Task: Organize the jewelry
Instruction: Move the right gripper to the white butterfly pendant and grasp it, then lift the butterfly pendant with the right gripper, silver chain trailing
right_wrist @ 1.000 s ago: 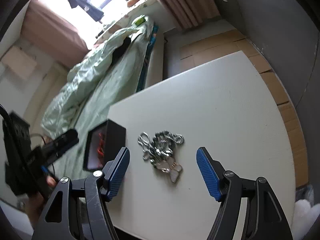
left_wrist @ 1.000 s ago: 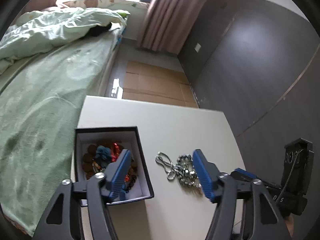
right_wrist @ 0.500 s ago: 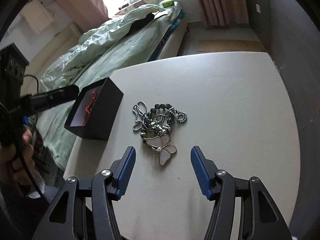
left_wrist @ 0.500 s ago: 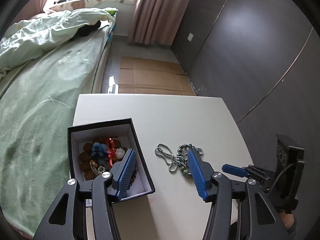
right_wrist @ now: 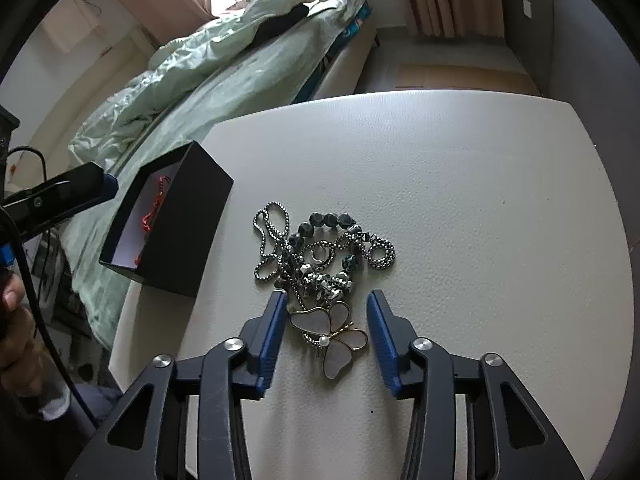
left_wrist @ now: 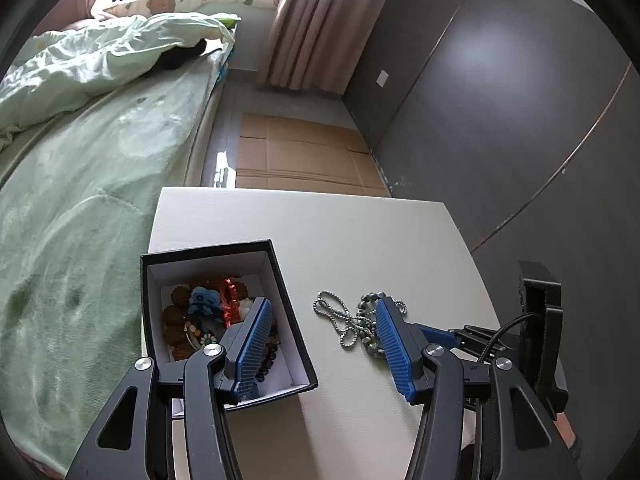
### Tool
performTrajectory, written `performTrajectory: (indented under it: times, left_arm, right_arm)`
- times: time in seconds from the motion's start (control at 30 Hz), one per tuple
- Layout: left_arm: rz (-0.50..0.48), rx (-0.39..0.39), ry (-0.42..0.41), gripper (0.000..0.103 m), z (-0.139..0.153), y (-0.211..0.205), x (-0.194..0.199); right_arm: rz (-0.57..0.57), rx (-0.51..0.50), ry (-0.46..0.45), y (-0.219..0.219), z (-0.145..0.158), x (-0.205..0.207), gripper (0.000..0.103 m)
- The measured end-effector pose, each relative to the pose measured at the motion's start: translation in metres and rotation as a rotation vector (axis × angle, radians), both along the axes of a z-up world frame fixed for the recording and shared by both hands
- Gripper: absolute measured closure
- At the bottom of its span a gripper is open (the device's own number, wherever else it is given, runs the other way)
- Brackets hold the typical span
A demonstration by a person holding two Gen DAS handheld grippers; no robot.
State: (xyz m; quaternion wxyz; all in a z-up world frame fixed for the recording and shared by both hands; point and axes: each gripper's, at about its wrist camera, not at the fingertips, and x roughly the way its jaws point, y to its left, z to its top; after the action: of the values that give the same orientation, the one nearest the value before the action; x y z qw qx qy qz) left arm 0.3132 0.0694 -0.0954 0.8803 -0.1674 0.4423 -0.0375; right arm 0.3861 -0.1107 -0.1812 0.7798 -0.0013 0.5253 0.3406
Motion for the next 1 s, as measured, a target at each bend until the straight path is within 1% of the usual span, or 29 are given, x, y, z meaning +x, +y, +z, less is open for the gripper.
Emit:
performTrajectory:
  times: [0.07,0.1,0.13,0.3,0.4,0.47,0.57,0.7,0.8,0.9,1.0]
  left_arm:
    - [0.002,-0.005,0.000,0.047,0.000,0.002,0.000]
    - [0.002,-0.007,0.000,0.047,0.000,0.002,-0.001]
    - [0.002,-0.008,0.000,0.047,0.000,0.002,-0.001]
    - [-0.002,-0.009,-0.002,0.047,0.001,0.001,-0.002]
    - [-0.006,-0.006,-0.002,0.047,0.000,-0.001,-0.001]
    - [-0.007,-0.003,0.000,0.047,0.000,-0.003,0.000]
    - [-0.008,-0.004,0.000,0.047,0.000,-0.004,0.001]
    - [-0.017,-0.003,0.007,0.047,-0.003,-0.010,0.004]
    - [-0.027,0.003,0.012,0.047,-0.005,-0.015,0.007]
    - [-0.038,0.010,0.017,0.047,-0.008,-0.020,0.009]
    - [-0.057,0.019,0.024,0.047,-0.011,-0.026,0.012]
  right_arm:
    - [0.001,-0.009,0.001,0.001,0.000,0.000,0.064]
    - [0.005,-0.014,0.001,0.001,-0.001,-0.001,0.068]
    - [0.007,-0.022,0.001,0.002,-0.001,-0.002,0.069]
    - [0.012,-0.068,-0.039,0.005,0.002,-0.008,0.070]
    - [-0.037,-0.067,-0.056,-0.005,0.008,-0.007,0.071]
    - [-0.082,-0.059,-0.085,-0.016,0.016,-0.006,0.071]
    - [-0.136,-0.013,-0.140,-0.033,0.033,-0.008,0.071]
    - [-0.180,0.028,-0.176,-0.047,0.044,-0.007,0.071]
    - [-0.201,0.073,-0.165,-0.056,0.048,-0.005,0.071]
    - [-0.223,0.148,-0.153,-0.068,0.054,-0.005,0.071]
    - [-0.234,0.223,-0.114,-0.075,0.056,-0.002,0.071]
